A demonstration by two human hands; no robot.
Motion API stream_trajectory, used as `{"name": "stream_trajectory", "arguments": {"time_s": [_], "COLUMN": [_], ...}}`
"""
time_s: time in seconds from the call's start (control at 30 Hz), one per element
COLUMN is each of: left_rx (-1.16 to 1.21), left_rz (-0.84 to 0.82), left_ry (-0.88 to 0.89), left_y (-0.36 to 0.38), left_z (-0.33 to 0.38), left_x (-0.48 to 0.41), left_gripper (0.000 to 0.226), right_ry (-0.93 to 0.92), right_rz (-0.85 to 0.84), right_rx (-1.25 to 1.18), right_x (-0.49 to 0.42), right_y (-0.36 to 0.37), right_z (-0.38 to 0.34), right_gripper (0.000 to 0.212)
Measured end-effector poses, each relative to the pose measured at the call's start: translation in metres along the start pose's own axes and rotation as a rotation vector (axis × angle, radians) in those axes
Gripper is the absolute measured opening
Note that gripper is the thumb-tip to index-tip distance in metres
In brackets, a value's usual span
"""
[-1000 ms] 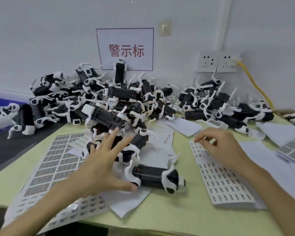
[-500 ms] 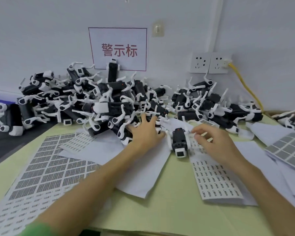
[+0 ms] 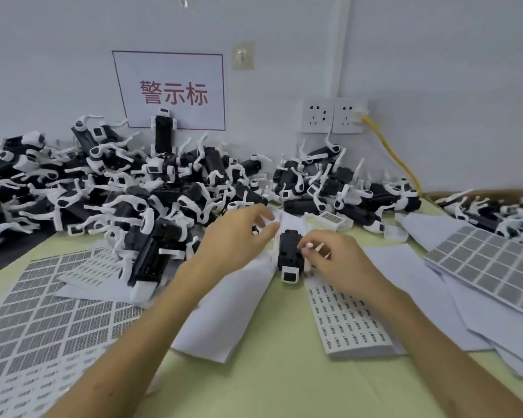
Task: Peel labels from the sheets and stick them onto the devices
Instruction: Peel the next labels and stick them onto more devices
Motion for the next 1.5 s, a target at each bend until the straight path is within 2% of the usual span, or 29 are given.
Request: {"name": "stream_trajectory", "arguments": {"time_s": [0.07,0.2,0.37,0.43,0.57,0.67,0.7,0.77,0.83,0.87,0.93,1.0,1.03,1.23,1.37,1.43,1.5], "left_rx": [0.179,0.506,0.677,0.681,0.535,0.541,0.574,0.706,0.888,0.991,1.19,1.317,1.363,1.523,1.532,1.555,1.547], "left_rz": [0.042,-0.135,-0.243,-0.223,-0.062,0.088,0.128,0.18,0.187,0.168,0.082,-0.025,-0.064,-0.189,-0.217,-0.233,-0.232], "left_ry": [0.022,-0.013,0.071,0.088,0.132,0.094,0.047,-0.059,-0.185,-0.264,-0.385,-0.417,-0.425,-0.527,-0.518,-0.515,-0.521], "left_y": [0.008,0.026,0.044,0.052,0.056,0.053,0.052,0.047,0.042,0.04,0.039,0.04,0.042,0.044,0.044,0.044,0.045], "left_z": [0.001,-0.006,-0.003,-0.005,-0.007,-0.008,-0.009,-0.009,-0.009,-0.01,-0.011,-0.012,-0.013,-0.015,-0.012,-0.011,-0.011], "left_x": [0.006,0.01,0.014,0.015,0.012,0.012,0.011,0.012,0.014,0.015,0.017,0.017,0.017,0.02,0.02,0.02,0.019], "left_gripper": [0.031,0.05,0.061,0.062,0.03,0.017,0.011,0.003,0.014,0.028,0.055,0.054,0.05,0.045,0.058,0.055,0.049], "right_ry": [0.001,-0.029,-0.028,-0.023,-0.008,0.066,0.089,0.111,0.171,0.237,0.391,0.456,0.453,0.41,0.409,0.398,0.365], "right_rz": [0.043,0.158,0.194,0.175,0.111,0.104,0.128,0.213,0.243,0.214,0.049,-0.139,-0.185,-0.146,-0.136,-0.116,-0.075], "right_rx": [-0.007,-0.104,-0.287,-0.364,-0.549,-0.701,-0.671,-0.428,-0.194,-0.117,0.098,0.321,0.364,0.269,0.228,0.233,0.216], "right_x": [0.0,0.001,0.001,0.002,0.003,0.002,0.001,0.0,-0.001,-0.002,-0.002,-0.002,-0.002,-0.004,-0.003,-0.003,-0.003], "right_y": [-0.001,-0.007,-0.014,-0.015,-0.015,-0.018,-0.02,-0.023,-0.023,-0.022,-0.016,-0.009,-0.007,-0.011,-0.01,-0.01,-0.013], "right_z": [0.0,-0.006,-0.011,-0.013,-0.019,-0.019,-0.017,-0.008,0.002,0.008,0.02,0.026,0.027,0.024,0.023,0.022,0.018], "right_gripper": [0.012,0.014,0.022,0.026,0.03,0.03,0.029,0.03,0.035,0.039,0.059,0.076,0.077,0.047,0.055,0.055,0.047]}}
Point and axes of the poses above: each hand's wrist, its own x-axis away from the middle knuckle, its own y-axis out of the palm, z = x × y, the point moved 3 cm from there along -x, towards the middle knuckle, and after that the axes turned 6 degrees about y, right-handed, at the moved point
